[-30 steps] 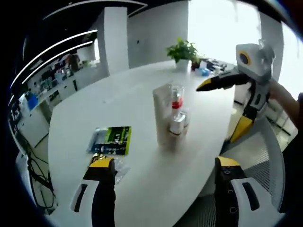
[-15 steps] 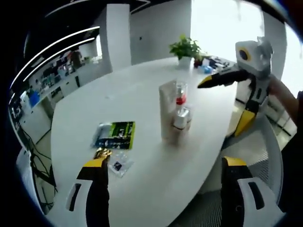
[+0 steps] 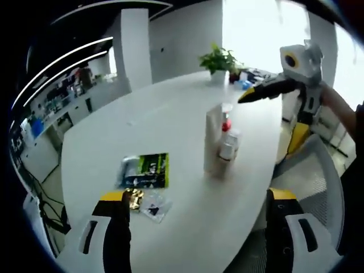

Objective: Arrange the skincare products in the storage area until every visible bottle or jar stands upright without overlapping.

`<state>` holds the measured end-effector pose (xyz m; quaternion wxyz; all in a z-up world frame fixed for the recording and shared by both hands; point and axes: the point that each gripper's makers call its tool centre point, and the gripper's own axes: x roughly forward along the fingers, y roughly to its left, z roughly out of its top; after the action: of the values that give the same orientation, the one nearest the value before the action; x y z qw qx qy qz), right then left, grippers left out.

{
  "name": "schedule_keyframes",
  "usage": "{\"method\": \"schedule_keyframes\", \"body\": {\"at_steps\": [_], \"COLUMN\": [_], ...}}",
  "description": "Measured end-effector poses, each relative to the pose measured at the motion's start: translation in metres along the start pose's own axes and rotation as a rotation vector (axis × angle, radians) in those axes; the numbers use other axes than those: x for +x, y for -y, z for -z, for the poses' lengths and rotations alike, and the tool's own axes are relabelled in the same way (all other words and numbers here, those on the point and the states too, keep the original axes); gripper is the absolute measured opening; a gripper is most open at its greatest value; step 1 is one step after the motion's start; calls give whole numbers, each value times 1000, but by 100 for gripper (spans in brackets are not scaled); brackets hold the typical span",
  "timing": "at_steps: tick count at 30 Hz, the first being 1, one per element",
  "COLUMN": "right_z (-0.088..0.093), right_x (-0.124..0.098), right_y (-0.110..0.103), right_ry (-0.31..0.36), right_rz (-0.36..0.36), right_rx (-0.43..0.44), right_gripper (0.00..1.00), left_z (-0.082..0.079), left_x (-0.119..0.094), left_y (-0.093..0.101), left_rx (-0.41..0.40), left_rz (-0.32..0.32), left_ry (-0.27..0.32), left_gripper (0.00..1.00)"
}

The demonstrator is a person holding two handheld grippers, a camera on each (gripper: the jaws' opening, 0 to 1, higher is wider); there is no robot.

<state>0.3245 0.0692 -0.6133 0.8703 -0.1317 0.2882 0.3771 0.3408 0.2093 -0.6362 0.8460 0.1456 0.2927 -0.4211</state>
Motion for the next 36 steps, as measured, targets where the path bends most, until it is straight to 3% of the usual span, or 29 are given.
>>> {"method": "schedule_keyframes", "body": {"at_steps": [8,9,15,21,26,30,36], "right_z": [-40,-44,-74,-86,-100,-102,-99], "right_x": [-2,-2,7,28,46,61,84], "right_y": [12,14,25,34,45,56,71], "right_ry": [1,3,2,-67,-88,-111,-143], "right_rz": [-16,-18,-54,-98,-116,-137,-158], "right_rx": [2,-1,-9,-29,-44,-43,-12], "right_gripper": [96,93,82,71,61,52,46], "left_z": [-8,-8,-2,4,9,16,21], "left_x": [2,5,11,18,24,34,45], "left_y": [-23,-21,-37,-46,-52,-57,-62], "left_rx": [1,-21,-23,-51,-75,-101,-137], "left_rz": [55,109,106,129,138,154,173], "left_ry": [27,40,32,28,28,19,13], "left_gripper": [97,97,97,97,97,97,97]}}
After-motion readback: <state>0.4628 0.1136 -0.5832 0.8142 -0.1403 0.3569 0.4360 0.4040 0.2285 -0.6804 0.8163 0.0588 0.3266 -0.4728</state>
